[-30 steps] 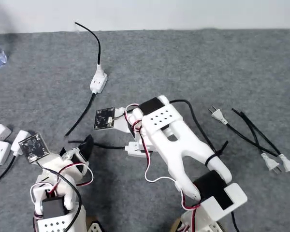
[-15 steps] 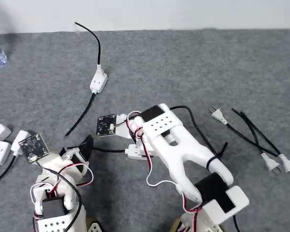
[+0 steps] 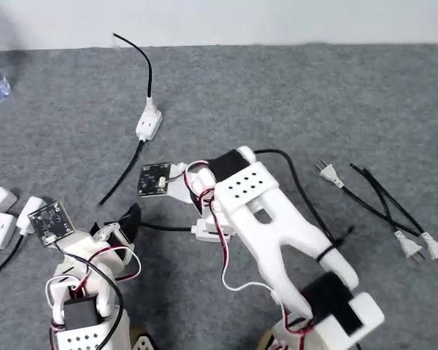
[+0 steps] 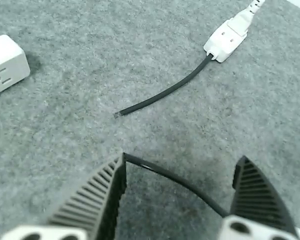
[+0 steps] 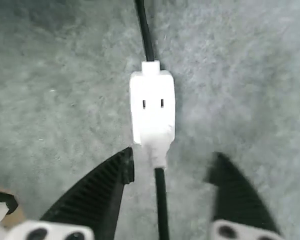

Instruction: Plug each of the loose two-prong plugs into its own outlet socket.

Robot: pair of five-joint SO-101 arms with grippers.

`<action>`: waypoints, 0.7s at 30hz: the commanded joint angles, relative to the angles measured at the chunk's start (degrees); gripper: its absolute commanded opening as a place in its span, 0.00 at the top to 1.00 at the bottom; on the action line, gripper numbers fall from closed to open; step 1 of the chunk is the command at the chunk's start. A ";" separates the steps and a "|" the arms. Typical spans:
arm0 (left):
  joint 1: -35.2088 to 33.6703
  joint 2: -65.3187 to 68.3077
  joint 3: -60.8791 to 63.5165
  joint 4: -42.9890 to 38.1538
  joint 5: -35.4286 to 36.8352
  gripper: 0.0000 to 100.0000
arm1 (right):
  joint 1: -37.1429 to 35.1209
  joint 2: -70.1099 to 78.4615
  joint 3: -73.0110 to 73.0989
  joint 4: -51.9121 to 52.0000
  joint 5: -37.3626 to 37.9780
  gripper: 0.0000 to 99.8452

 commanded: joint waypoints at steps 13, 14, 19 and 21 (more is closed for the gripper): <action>-11.08 0.00 -7.08 1.67 -7.65 0.68 | 6.55 -14.99 -30.33 19.56 -4.31 0.66; -11.78 0.00 -7.16 2.37 -8.53 0.68 | 8.48 -16.57 -29.54 19.56 -5.01 0.66; -7.03 0.00 -5.32 1.32 -26.81 0.68 | 18.42 -23.16 -22.42 19.47 -11.96 0.66; -3.69 0.00 -5.05 -0.18 -31.91 0.68 | 23.25 -25.89 -19.78 19.47 -14.77 0.66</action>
